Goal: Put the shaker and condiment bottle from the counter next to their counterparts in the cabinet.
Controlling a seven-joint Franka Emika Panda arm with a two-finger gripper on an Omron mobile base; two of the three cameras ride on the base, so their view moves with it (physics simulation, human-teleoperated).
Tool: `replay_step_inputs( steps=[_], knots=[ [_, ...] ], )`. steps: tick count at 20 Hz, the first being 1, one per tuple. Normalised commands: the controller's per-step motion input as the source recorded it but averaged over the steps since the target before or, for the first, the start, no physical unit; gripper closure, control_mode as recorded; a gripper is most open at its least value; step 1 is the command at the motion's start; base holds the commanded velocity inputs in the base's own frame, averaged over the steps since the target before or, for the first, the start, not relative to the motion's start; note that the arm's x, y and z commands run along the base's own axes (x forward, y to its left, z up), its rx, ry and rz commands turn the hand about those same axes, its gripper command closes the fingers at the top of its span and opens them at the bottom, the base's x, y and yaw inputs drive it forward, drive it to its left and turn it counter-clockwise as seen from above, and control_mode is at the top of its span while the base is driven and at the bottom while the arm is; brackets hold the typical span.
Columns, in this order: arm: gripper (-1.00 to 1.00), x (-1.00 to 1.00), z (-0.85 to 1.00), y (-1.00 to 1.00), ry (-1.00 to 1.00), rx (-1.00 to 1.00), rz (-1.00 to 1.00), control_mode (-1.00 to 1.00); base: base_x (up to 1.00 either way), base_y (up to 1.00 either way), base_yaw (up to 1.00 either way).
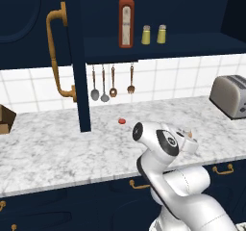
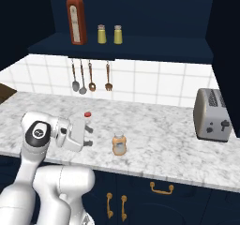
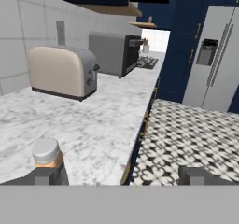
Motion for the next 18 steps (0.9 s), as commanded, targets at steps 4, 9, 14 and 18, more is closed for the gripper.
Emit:
replay_step_inputs(
  steps=[4, 9, 14, 18],
  knots=[
    [-1.0, 0.0, -0.48, -0.21, -0.01, 0.0, 0.07, -1.0, 0.0, 0.0, 0.0],
    [-1.0, 0.01, -0.48, -0.41, -0.02, 0.0, 0.07, -1.0, 0.0, 0.0, 0.0],
    [-1.0, 0.03, -0.61, -0.35, -0.03, 0.0, 0.09, -1.0, 0.0, 0.0, 0.0],
    [-1.0, 0.07, -0.63, -0.11, -0.04, 0.0, 0.1, -1.0, 0.0, 0.0, 0.0]
  ],
)
